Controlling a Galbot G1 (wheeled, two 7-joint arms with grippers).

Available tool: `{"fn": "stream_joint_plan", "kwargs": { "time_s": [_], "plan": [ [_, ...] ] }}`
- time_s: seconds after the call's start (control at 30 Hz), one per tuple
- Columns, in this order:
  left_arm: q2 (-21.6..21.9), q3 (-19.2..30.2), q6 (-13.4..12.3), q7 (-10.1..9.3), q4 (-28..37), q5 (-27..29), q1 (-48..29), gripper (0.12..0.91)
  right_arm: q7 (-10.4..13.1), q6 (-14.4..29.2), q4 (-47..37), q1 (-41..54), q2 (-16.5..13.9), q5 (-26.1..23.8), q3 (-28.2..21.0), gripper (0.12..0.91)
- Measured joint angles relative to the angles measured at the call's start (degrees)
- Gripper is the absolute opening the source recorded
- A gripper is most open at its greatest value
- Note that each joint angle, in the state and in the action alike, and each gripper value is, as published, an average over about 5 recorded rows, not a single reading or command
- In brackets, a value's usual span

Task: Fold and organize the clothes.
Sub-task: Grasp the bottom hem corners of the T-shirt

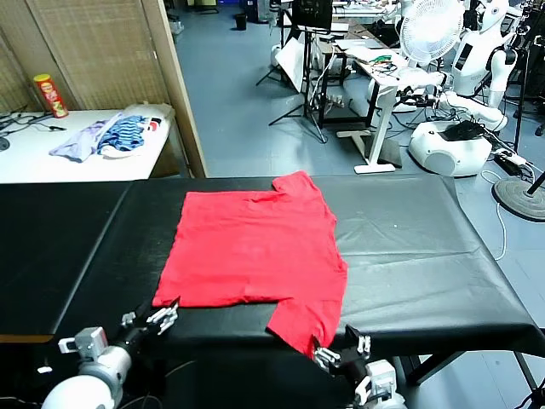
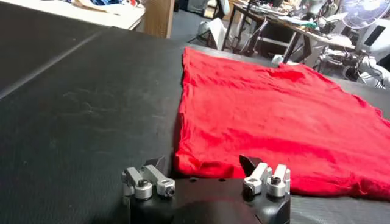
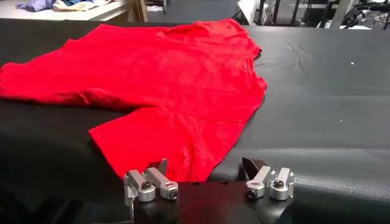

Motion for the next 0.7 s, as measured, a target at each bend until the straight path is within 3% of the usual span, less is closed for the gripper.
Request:
{"fn": "stream_joint_plan", "kwargs": {
  "time_s": [0.07,0.23,0.37,0.43,0.6,0.7],
  "plan": [
    [0.0,0.0,0.1,0.19,0.0,0.4,0.0,0.798,0.0,-0.2,0.0,0.0,0.1,-0.2,-0.1,0.625],
    [-0.3,0.3,0.2,0.43,0.2,0.9,0.0,0.783,0.1,-0.7,-0.2,-0.1,0.4,-0.9,-0.4,0.345],
    [-0.4,0.6,-0.1,0.62,0.5,0.9,0.1,0.633,0.5,-0.8,-0.5,-0.2,0.6,-1.1,-0.3,0.162],
    [-0.5,0.7,-0.3,0.71,0.7,0.9,0.0,0.534,0.9,-0.9,-0.3,-0.4,0.7,-1.1,-0.2,0.126],
    [-0.7,1.0,-0.7,0.91,0.9,0.9,0.0,0.265,1.5,-1.3,1.8,-2.5,0.0,-0.3,1.4,0.122],
    [-0.9,1.0,-0.9,0.07,0.3,0.6,0.6,0.151,1.5,-1.2,4.3,-4.7,-0.8,1.4,3.0,0.122]
  ]
}}
